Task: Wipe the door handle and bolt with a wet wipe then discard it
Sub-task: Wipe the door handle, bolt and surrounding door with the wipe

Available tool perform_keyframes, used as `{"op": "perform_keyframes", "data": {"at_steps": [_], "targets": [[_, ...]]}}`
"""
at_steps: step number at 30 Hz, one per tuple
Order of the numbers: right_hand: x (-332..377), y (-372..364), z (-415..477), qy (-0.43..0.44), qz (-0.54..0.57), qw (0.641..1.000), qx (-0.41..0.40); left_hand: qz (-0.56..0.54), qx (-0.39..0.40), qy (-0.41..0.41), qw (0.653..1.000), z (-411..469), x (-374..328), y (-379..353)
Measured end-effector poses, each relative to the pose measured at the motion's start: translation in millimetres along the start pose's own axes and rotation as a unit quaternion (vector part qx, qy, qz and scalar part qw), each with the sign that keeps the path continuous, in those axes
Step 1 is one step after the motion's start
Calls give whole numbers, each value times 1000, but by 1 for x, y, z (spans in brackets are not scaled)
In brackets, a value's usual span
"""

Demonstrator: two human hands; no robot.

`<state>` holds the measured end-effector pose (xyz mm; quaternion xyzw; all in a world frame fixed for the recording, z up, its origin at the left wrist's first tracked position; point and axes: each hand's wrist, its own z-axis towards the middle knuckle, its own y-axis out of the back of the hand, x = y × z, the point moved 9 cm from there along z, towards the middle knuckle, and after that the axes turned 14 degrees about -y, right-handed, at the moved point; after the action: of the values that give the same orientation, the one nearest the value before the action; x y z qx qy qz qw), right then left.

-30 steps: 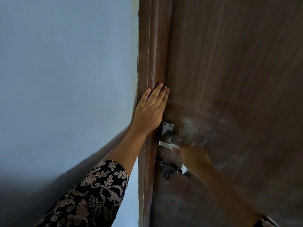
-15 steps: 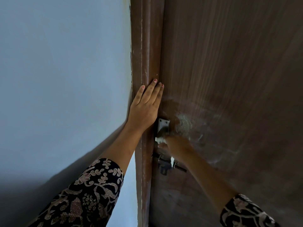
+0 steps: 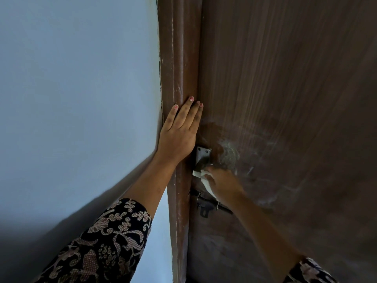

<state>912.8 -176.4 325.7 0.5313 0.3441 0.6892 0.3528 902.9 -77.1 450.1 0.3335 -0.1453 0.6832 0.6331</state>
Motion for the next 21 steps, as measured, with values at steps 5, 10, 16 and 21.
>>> {"op": "perform_keyframes", "data": {"at_steps": [5, 10, 16, 21], "targets": [[-11, 12, -2, -25, 131, 991, -30, 5, 4, 0, 1000, 0, 2, 2], [-44, 33, -22, -53, 192, 978, -60, 3, 12, 2, 1000, 0, 2, 0], [-54, 31, -27, -65, 215, 971, -86, 1, 8, 2, 1000, 1, 2, 0], [-22, -2, -7, -16, 91, 996, 1, 7, 6, 2, 1000, 1, 1, 4]]}}
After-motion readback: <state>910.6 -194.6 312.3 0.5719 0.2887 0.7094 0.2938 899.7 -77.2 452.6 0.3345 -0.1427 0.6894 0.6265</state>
